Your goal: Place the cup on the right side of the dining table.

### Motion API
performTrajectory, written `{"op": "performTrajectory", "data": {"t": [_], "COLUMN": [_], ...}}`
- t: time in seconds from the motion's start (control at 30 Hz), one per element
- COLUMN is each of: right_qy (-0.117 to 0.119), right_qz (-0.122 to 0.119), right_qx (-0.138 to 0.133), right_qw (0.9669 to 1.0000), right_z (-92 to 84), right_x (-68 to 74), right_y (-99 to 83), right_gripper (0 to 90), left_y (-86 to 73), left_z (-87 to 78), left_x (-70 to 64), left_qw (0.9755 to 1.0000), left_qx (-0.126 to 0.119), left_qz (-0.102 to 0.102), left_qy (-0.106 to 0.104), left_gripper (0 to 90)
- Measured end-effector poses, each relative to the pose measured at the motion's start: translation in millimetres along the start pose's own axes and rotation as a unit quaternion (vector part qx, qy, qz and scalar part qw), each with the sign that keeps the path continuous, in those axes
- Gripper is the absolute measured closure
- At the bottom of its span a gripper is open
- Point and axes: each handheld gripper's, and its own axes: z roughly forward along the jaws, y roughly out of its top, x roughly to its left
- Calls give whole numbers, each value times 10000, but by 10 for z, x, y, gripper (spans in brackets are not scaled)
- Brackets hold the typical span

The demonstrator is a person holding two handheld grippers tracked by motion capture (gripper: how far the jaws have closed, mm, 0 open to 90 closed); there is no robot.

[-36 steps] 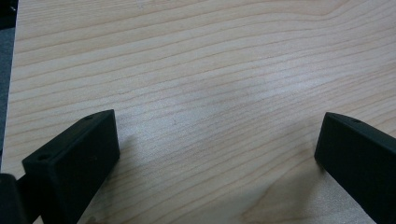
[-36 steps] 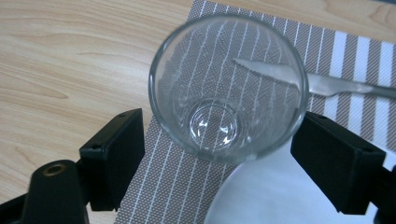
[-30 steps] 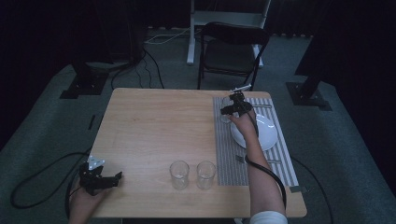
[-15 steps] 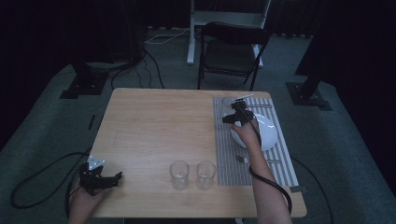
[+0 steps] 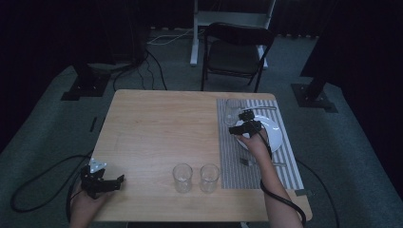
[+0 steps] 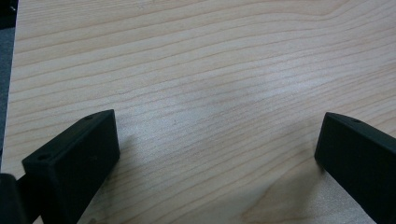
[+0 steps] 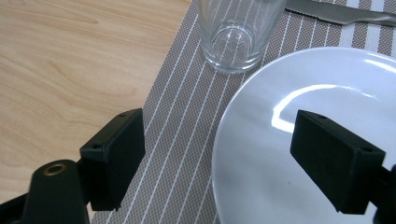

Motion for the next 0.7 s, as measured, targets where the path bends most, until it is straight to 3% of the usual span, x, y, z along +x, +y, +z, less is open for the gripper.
{"op": "performTrajectory", "data": {"t": [0.4, 0.7], "right_qy": [24, 17], "right_qz": [-35, -203], "right_qx": [-74, -171], "right_qw": [10000, 9996], "right_z": [-147, -289], "right_x": [-105, -84], "right_y": [-321, -525], "right_gripper": [177, 177], "left_y": [0, 0], "left_z": [0, 0], "left_x": [1, 1], "left_qw": [10000, 10000], "left_qx": [0, 0], "left_qz": [1, 1], "left_qy": [1, 1], "left_gripper": [2, 2]}}
